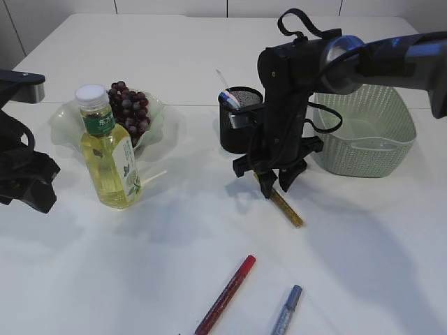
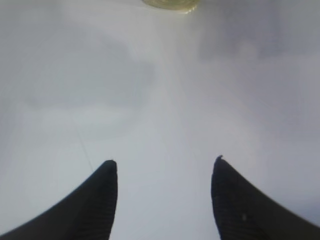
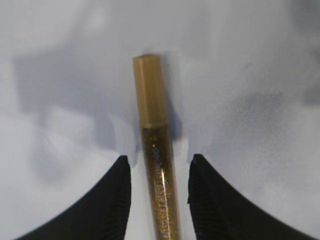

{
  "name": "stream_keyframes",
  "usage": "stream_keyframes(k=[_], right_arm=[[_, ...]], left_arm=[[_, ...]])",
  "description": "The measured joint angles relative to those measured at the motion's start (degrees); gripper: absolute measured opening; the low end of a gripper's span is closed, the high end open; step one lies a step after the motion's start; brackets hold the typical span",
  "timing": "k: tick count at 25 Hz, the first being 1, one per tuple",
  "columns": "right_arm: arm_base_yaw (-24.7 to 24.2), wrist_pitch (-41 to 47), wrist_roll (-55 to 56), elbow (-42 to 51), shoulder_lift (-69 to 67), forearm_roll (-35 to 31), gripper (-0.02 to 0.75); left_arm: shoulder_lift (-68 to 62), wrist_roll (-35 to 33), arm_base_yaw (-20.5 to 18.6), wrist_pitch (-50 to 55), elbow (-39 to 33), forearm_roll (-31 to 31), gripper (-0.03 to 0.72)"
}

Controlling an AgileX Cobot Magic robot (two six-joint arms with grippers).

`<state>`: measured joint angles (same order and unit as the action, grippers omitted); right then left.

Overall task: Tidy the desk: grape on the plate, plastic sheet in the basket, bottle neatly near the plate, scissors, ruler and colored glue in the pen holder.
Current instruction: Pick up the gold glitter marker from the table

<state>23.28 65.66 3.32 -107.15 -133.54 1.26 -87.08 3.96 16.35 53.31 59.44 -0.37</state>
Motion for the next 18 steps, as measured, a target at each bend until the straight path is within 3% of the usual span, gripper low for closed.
stream_keyframes(k=[15, 18], right_arm=[[0.0, -0.51, 0.15, -0.08, -1.12, 0.24, 0.311], [0.0, -0.51, 0.15, -0.08, -1.12, 0.24, 0.274]], left_arm=[[0.0, 0.0, 0.0, 0.0, 0.0, 0.0, 0.435], [0.0, 0.0, 0.0, 0.0, 0.0, 0.0, 0.435]])
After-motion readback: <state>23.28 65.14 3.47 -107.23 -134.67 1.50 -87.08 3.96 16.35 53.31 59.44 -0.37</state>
